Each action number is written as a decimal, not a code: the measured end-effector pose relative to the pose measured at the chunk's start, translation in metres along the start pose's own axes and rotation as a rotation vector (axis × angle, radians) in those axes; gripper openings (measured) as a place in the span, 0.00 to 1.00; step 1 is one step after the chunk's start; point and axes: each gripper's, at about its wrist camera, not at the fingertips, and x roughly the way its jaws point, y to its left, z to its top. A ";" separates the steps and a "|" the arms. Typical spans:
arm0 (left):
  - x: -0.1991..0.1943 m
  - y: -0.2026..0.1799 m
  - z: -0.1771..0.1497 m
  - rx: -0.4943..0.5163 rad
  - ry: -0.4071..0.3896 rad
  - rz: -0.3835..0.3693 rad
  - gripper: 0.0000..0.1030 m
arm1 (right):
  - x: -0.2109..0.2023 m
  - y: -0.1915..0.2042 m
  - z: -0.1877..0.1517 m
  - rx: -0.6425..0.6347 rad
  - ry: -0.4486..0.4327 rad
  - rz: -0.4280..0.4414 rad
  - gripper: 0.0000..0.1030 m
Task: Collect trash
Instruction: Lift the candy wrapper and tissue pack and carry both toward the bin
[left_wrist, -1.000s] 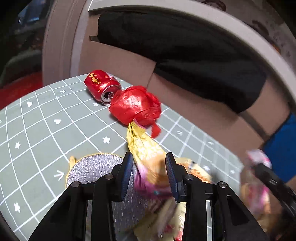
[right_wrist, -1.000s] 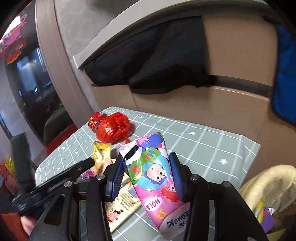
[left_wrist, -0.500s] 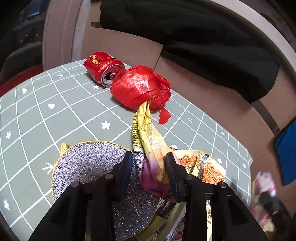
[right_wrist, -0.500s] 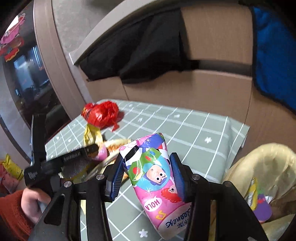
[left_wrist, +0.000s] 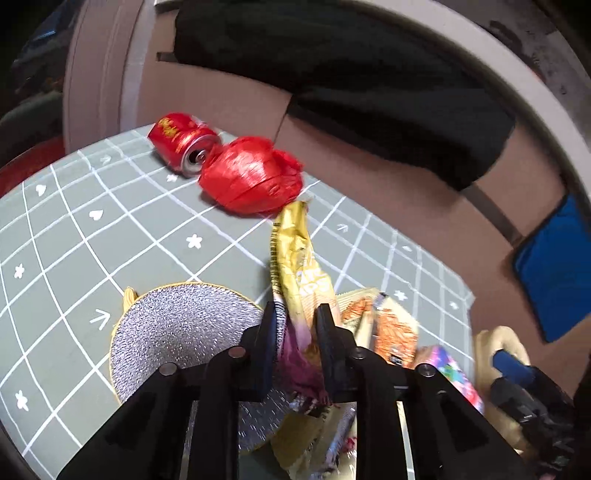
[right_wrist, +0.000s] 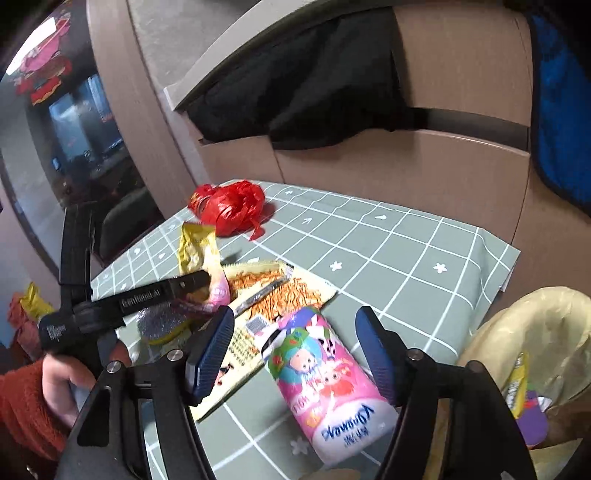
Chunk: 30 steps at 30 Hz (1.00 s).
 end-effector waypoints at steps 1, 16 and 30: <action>-0.009 -0.003 0.000 0.019 -0.026 -0.010 0.17 | -0.001 0.001 -0.002 -0.024 0.012 -0.004 0.64; -0.064 -0.012 0.002 0.075 -0.141 -0.060 0.17 | 0.034 0.004 -0.018 -0.208 0.154 -0.099 0.62; -0.081 -0.036 -0.009 0.145 -0.130 -0.051 0.17 | 0.017 0.018 -0.019 -0.214 0.154 -0.103 0.40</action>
